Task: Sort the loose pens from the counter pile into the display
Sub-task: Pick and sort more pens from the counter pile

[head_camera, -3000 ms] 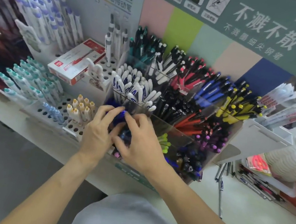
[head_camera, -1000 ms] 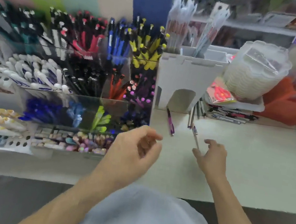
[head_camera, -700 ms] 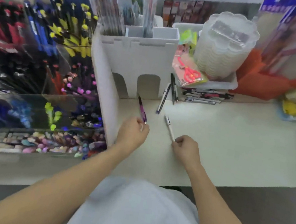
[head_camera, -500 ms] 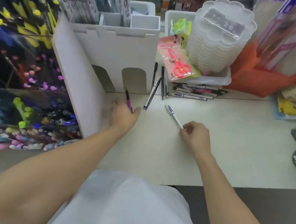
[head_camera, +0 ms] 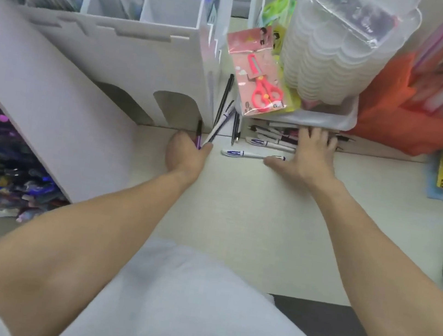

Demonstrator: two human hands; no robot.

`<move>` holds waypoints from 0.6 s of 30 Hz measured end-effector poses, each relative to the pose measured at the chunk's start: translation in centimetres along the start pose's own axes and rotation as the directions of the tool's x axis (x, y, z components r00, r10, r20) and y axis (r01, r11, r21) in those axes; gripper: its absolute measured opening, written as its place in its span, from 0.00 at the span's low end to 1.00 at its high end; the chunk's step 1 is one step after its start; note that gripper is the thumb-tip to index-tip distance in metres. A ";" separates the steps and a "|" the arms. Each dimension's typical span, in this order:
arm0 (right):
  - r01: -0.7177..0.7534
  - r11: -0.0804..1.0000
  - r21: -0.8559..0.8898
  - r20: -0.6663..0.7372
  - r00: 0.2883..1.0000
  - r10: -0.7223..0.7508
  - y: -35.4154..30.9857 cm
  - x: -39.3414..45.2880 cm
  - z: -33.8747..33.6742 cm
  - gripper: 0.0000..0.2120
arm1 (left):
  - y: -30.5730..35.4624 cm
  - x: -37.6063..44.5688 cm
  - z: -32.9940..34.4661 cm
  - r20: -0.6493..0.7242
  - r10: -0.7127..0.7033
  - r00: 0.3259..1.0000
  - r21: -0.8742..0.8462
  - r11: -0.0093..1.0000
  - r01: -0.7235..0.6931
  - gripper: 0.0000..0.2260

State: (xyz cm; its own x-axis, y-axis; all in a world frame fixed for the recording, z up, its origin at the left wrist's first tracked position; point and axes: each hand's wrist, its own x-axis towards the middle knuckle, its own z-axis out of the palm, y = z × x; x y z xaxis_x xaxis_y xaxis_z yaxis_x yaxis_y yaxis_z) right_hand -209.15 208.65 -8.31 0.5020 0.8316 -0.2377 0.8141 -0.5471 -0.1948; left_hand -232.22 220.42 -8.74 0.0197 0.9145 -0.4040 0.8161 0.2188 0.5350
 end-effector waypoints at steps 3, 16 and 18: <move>0.044 0.999 -0.007 -0.031 0.999 -0.045 -0.3 0.1 0.9 0.49 | 0.9 -1.0 -0.5 0.024 0.059 0.998 -0.016 0.998 -0.058 0.08; 0.002 1.000 -0.001 -0.206 0.979 -0.002 -2.0 -0.8 3.2 0.36 | 0.0 -3.6 -1.9 0.109 0.054 0.993 0.008 0.998 -0.056 0.14; 0.016 0.998 0.060 -0.184 0.983 -0.004 -2.1 -0.6 2.9 0.36 | 0.1 -3.9 -2.2 0.127 0.041 0.991 0.014 0.999 -0.043 0.15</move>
State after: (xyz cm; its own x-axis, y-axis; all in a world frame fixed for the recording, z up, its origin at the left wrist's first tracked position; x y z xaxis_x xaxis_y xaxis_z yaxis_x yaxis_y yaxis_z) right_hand -211.98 209.01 -10.57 0.5435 0.8374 -0.0580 0.8029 -0.5387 -0.2553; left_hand -233.51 217.62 -5.51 0.1261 0.8722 -0.4726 0.8222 0.1746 0.5417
